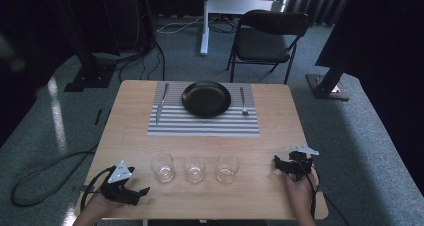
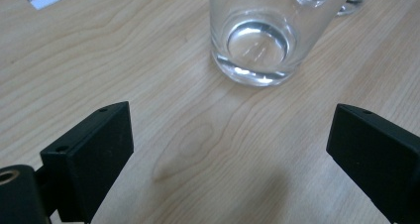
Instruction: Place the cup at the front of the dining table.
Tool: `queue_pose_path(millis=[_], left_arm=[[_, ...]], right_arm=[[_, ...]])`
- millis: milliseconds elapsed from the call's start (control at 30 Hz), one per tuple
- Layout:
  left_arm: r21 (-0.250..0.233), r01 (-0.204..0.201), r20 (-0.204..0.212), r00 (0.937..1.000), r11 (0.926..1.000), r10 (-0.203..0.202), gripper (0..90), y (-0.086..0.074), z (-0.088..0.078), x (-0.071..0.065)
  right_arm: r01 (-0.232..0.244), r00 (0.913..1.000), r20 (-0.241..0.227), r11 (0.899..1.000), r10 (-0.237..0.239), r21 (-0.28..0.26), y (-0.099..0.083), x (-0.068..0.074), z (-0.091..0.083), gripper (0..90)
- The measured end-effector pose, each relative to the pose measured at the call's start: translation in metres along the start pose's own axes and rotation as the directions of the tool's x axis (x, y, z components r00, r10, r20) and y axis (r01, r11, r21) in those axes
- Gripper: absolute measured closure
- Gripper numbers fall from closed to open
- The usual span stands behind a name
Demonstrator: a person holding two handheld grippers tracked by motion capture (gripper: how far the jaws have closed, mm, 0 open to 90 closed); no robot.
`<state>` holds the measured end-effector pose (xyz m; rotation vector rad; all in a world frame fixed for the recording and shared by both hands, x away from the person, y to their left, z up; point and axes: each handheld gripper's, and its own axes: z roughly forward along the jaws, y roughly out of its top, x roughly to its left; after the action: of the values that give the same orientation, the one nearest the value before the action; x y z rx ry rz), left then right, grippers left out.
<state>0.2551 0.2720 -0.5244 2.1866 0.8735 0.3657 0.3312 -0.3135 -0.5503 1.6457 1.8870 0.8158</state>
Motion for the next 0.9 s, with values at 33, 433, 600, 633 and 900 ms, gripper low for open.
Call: queue_pose_path(millis=[33,433,600,633,900], left_arm=[[-0.005,0.003,0.003,1.0,1.0,-0.003,4.5,0.001,0.001,-0.001],[-0.005,-0.029,0.038,0.9989,0.9996,0.029,4.5,0.012,0.016,-0.011],[-0.006,-0.025,0.051,0.9983,0.9997,0.026,4.5,0.014,0.023,-0.013],[-0.005,-0.026,0.054,0.9982,0.9996,0.026,4.5,0.015,0.024,-0.014],[-0.043,-0.025,0.057,0.998,0.9988,0.028,4.5,0.022,0.028,-0.015]], right_arm=[[0.0,1.0,0.0,1.0,0.0,0.0,0.0,0.0,0.0,11.8],[0.0,1.0,0.0,1.0,0.0,0.0,0.0,0.0,0.0,11.8],[0.0,1.0,0.0,1.0,0.0,0.0,0.0,0.0,0.0,11.8],[0.0,1.0,0.0,1.0,0.0,0.0,0.0,0.0,0.0,11.8],[0.0,1.0,0.0,1.0,0.0,0.0,0.0,0.0,0.0,11.8]])
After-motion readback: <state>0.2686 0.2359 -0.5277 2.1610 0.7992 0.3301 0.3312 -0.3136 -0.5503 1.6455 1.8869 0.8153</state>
